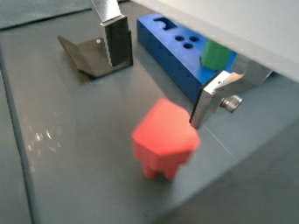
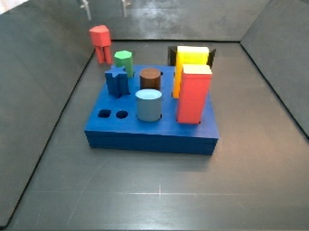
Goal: Pick up the 3 prong object. Move up. Move to above the board. Insert the 3 prong object.
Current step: Pick up the 3 prong object.
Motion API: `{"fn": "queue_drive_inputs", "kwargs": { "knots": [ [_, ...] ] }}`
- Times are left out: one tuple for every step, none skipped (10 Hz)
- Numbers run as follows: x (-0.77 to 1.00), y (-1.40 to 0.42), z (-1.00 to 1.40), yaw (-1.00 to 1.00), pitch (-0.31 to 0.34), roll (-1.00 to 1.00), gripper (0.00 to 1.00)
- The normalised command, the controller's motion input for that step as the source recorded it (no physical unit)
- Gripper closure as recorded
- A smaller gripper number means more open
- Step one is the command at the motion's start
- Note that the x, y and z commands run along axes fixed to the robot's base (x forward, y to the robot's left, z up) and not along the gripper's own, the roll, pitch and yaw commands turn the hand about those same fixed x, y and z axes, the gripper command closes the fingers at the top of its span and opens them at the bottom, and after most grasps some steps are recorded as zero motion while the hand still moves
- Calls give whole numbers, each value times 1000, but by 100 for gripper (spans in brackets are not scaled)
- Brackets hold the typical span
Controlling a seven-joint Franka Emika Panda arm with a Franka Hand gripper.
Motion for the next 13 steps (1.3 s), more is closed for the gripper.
{"fn": "queue_drive_inputs", "kwargs": {
  "knots": [
    [-297, -97, -237, 169, -116, 159, 0],
    [-180, -3, -220, 157, -91, 171, 0],
    [-91, 0, -251, 243, -94, 193, 0],
    [0, 0, -266, 283, -66, 190, 0],
    [0, 0, -300, 260, -50, 179, 0],
    [97, 0, -366, 206, -31, 157, 0],
    [129, 0, -397, 157, -30, 181, 0],
    [97, 0, -360, 89, 0, 236, 0],
    [23, 3, -329, 6, 0, 229, 0],
    [-23, 74, -249, 0, 0, 109, 0],
    [-29, 137, -160, 0, 0, 44, 0],
    [-3, 149, -129, 0, 0, 63, 0],
    [0, 137, -106, 0, 0, 60, 0]
  ]
}}
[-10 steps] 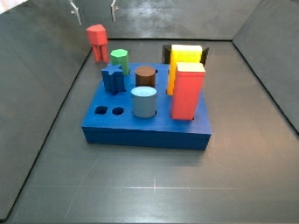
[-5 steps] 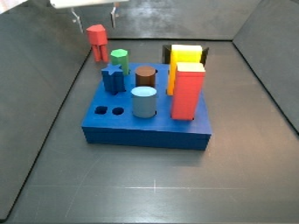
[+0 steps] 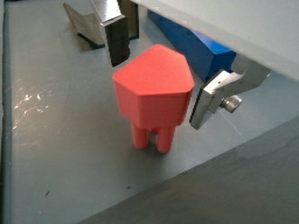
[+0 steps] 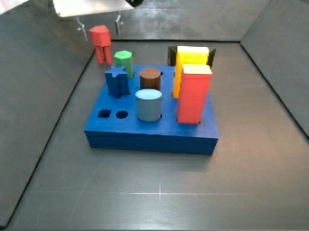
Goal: Pick up the 3 prong object. Move up. Move to above the board. Insert the 3 prong object.
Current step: Pick up the 3 prong object.
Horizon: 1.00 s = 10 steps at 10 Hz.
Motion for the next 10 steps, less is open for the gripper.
{"fn": "queue_drive_inputs", "kwargs": {
  "knots": [
    [0, 43, -20, 0, 0, 0, 0],
    [-51, 0, 0, 0, 0, 0, 0],
    [0, 0, 0, 0, 0, 0, 0],
    [0, 0, 0, 0, 0, 0, 100],
    [0, 0, 0, 0, 0, 0, 100],
    [0, 0, 0, 0, 0, 0, 100],
    [0, 0, 0, 0, 0, 0, 100],
    [0, 0, 0, 0, 0, 0, 100],
    [0, 0, 0, 0, 0, 0, 100],
    [0, 0, 0, 0, 0, 0, 100]
  ]
}}
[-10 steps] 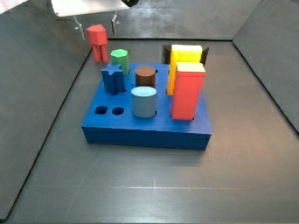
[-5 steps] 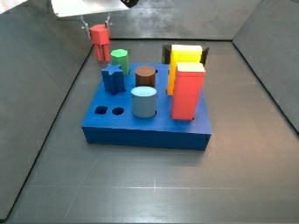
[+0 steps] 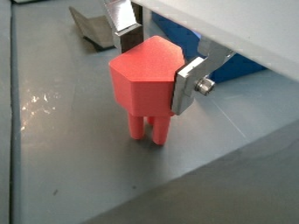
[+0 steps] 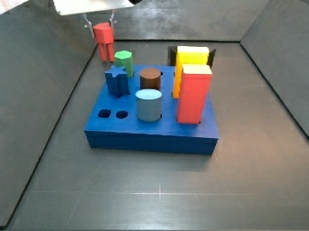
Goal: Pick up the 3 prong object. Move up. Move to above the board. Insert the 3 prong object.
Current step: Pick up the 3 prong object, then move up, then move to above the board.
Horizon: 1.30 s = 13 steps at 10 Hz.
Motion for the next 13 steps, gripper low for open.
{"fn": "queue_drive_inputs", "kwargs": {
  "knots": [
    [0, 0, 0, 0, 0, 0, 100],
    [0, 0, 0, 0, 0, 0, 100],
    [0, 0, 0, 0, 0, 0, 100],
    [0, 0, 0, 0, 0, 0, 100],
    [0, 0, 833, 0, 0, 0, 100],
    [-21, -38, 815, 21, 4, -2, 100],
    [-52, -42, 727, 21, 11, 1, 100],
    [-49, -33, 630, 20, 11, 9, 100],
    [-36, -18, 472, 17, 27, 16, 100],
    [-32, -11, 383, 15, 35, 21, 100],
    [182, 96, 1000, 192, -283, 2, 100],
    [186, 100, 1000, 185, -264, 2, 100],
    [164, 94, 1000, 129, -147, -19, 100]
  ]
}}
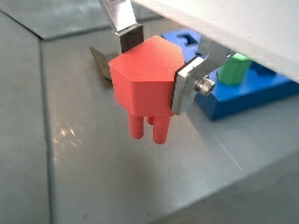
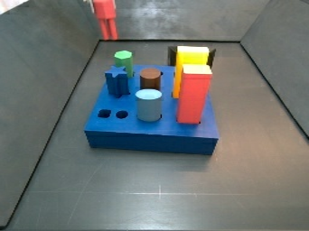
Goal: Pick up the 3 prong object. Move up. Move to above the board. Insert the 3 prong object.
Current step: Move to above the board.
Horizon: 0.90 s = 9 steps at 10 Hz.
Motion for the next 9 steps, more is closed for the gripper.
{"fn": "queue_drive_inputs", "kwargs": {
  "knots": [
    [150, 85, 1000, 90, -63, -33, 100],
    [135, 77, 1000, 57, 22, -45, 100],
    [126, 74, 1000, 47, 48, -47, 100],
    [103, 65, 1000, 36, 75, -46, 100],
    [86, 59, 1000, 31, 75, -39, 100],
    [66, 53, 1000, 29, 75, -33, 100],
    [47, 45, 940, 27, 73, -27, 100],
    [26, 30, 747, 24, 78, -20, 100],
    [12, 21, 602, 23, 82, -15, 100]
  ]
}}
